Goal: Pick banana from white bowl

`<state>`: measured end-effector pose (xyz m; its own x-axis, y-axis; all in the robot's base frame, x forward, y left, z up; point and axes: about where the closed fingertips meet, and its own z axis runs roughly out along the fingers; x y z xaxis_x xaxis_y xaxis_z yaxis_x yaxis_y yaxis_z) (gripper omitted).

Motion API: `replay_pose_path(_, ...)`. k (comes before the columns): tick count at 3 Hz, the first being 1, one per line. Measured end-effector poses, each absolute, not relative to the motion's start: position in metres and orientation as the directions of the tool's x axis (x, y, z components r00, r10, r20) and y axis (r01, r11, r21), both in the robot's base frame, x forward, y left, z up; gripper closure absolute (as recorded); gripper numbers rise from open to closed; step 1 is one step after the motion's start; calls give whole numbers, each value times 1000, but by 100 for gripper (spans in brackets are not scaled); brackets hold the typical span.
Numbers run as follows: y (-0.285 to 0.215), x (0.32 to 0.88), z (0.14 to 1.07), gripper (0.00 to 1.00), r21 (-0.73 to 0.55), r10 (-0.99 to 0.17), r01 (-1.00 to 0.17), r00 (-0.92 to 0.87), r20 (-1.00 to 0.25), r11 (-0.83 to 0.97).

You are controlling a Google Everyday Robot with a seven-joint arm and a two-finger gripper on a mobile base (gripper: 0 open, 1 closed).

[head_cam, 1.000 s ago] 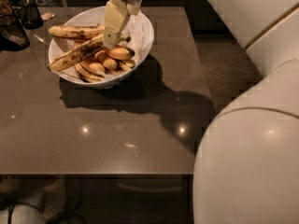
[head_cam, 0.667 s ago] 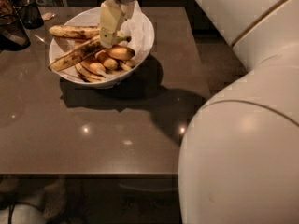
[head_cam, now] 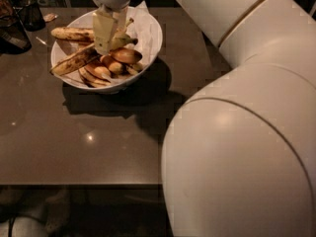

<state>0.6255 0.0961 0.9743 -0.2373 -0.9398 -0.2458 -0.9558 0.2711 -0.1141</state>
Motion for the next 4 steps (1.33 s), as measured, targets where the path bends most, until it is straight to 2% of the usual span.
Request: replay_pose_path(4,95,642,949,36,-88,-941,-953,-269,-205,291)
